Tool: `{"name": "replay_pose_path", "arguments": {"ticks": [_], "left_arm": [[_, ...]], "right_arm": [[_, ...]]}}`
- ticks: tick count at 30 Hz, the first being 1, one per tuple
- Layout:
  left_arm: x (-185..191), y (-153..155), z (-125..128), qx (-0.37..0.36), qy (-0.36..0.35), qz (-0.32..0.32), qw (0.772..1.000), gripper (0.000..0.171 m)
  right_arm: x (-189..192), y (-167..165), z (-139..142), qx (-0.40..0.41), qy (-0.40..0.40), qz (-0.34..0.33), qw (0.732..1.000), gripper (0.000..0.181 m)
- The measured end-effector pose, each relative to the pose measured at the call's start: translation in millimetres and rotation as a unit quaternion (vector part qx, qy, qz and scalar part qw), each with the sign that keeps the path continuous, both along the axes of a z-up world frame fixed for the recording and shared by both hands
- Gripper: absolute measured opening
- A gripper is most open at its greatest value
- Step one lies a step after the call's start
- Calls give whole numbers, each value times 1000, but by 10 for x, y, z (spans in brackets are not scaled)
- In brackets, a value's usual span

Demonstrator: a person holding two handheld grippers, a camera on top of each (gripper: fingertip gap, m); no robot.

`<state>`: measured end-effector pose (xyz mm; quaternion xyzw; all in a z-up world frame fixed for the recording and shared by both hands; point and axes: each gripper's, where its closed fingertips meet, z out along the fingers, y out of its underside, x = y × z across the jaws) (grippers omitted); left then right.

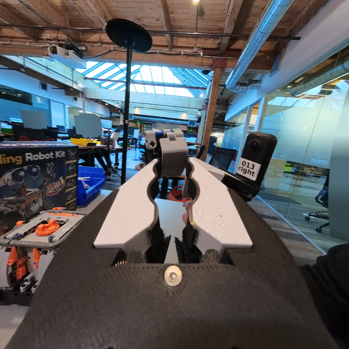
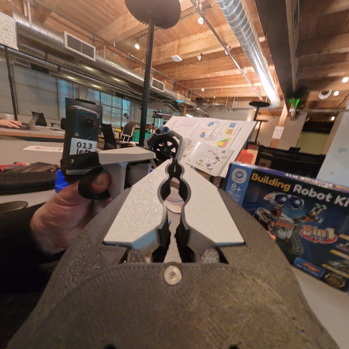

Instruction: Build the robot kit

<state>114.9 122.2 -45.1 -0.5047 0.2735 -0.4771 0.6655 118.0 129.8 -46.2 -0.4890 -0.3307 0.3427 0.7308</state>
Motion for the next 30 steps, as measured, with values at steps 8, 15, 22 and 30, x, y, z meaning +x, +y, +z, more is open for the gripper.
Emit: {"name": "replay_pose_path", "arguments": {"ticks": [8,15,22,30], "left_arm": [[32,-6,-32,-13,-18,-30,999,31],[14,-45,-5,-16,-23,-44,999,24],[35,-60,-17,13,21,-7,1000,24],[34,-10,-61,77,102,69,989,25]], "right_arm": [[9,-58,-19,78,-60,-72,993,0],[-14,-139,31,100,-64,-90,989,0],[-1,-123,41,31,-23,-29,999,0],[0,-61,-2,-60,52,68,995,0]]}}
